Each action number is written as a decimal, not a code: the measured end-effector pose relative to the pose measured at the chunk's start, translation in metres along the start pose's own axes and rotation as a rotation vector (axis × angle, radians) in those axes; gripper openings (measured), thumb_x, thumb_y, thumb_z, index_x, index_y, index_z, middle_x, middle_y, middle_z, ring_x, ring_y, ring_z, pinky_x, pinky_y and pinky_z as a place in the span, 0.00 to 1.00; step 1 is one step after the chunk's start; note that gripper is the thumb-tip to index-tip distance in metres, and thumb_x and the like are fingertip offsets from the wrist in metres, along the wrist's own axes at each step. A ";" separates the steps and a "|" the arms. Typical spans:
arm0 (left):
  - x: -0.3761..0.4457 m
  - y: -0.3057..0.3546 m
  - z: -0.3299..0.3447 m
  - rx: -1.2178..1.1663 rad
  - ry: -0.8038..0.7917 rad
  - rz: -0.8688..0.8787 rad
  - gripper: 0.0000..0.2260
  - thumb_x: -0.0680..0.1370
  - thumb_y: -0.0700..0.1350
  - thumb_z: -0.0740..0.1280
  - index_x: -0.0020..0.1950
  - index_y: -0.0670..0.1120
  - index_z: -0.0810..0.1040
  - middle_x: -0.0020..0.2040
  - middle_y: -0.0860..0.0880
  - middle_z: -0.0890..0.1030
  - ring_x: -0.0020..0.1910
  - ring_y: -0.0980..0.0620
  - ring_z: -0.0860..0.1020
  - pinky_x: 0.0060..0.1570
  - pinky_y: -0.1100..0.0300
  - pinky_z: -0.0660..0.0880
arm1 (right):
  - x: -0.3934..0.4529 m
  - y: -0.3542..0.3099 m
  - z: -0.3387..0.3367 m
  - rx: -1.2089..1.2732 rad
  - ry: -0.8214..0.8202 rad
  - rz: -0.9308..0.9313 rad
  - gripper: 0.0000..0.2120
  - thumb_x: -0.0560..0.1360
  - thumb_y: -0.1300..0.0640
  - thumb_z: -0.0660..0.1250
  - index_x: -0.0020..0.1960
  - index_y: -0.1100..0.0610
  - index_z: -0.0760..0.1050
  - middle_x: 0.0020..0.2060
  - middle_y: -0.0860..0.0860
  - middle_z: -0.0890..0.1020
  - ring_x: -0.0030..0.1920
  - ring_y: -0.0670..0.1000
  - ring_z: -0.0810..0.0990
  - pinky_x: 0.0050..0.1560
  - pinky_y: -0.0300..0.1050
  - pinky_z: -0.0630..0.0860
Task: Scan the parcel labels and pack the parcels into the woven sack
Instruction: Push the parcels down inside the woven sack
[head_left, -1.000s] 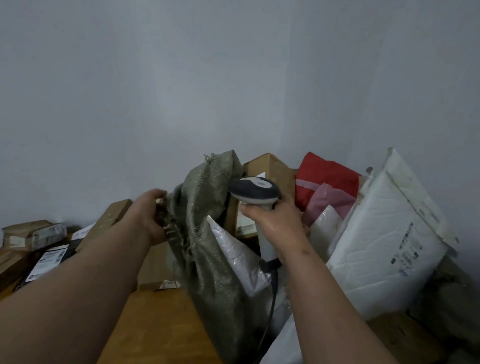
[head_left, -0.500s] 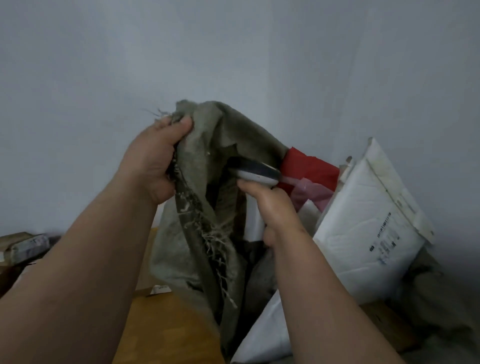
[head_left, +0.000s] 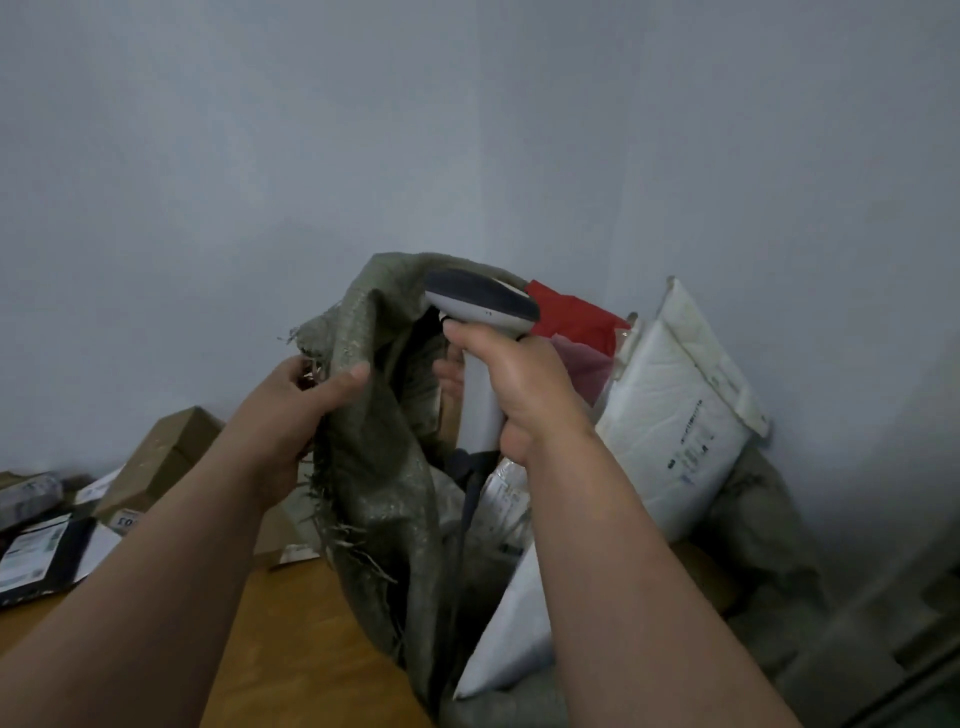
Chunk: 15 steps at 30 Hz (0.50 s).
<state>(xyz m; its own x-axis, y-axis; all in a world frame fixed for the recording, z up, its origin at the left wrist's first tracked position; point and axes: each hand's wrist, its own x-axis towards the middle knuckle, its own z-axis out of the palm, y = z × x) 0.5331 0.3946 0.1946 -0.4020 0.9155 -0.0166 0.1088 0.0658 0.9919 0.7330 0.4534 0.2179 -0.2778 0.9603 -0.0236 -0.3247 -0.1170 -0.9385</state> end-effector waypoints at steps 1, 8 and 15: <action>-0.005 -0.006 -0.002 -0.016 0.000 -0.016 0.37 0.61 0.59 0.79 0.66 0.49 0.75 0.56 0.47 0.84 0.53 0.45 0.84 0.49 0.50 0.80 | -0.010 -0.004 -0.005 0.011 -0.001 -0.016 0.14 0.72 0.57 0.75 0.56 0.61 0.81 0.38 0.53 0.85 0.43 0.54 0.86 0.44 0.48 0.82; -0.067 -0.071 0.008 -0.106 -0.019 -0.263 0.33 0.56 0.56 0.81 0.58 0.52 0.77 0.55 0.50 0.82 0.52 0.47 0.80 0.47 0.53 0.77 | -0.089 -0.019 -0.049 0.048 0.158 -0.089 0.07 0.72 0.60 0.74 0.46 0.64 0.82 0.33 0.56 0.83 0.32 0.51 0.83 0.32 0.43 0.79; -0.119 -0.093 0.033 -0.114 -0.090 -0.452 0.31 0.72 0.65 0.70 0.67 0.46 0.75 0.60 0.44 0.81 0.56 0.40 0.79 0.61 0.41 0.76 | -0.157 -0.010 -0.108 0.196 0.399 0.017 0.09 0.73 0.59 0.74 0.52 0.59 0.79 0.31 0.53 0.83 0.32 0.50 0.83 0.32 0.43 0.78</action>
<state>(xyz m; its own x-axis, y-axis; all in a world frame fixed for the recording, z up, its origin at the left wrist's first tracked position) 0.6009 0.2930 0.1002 -0.3050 0.8361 -0.4559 -0.1614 0.4264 0.8900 0.8779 0.3310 0.1941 0.0741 0.9758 -0.2056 -0.4990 -0.1422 -0.8548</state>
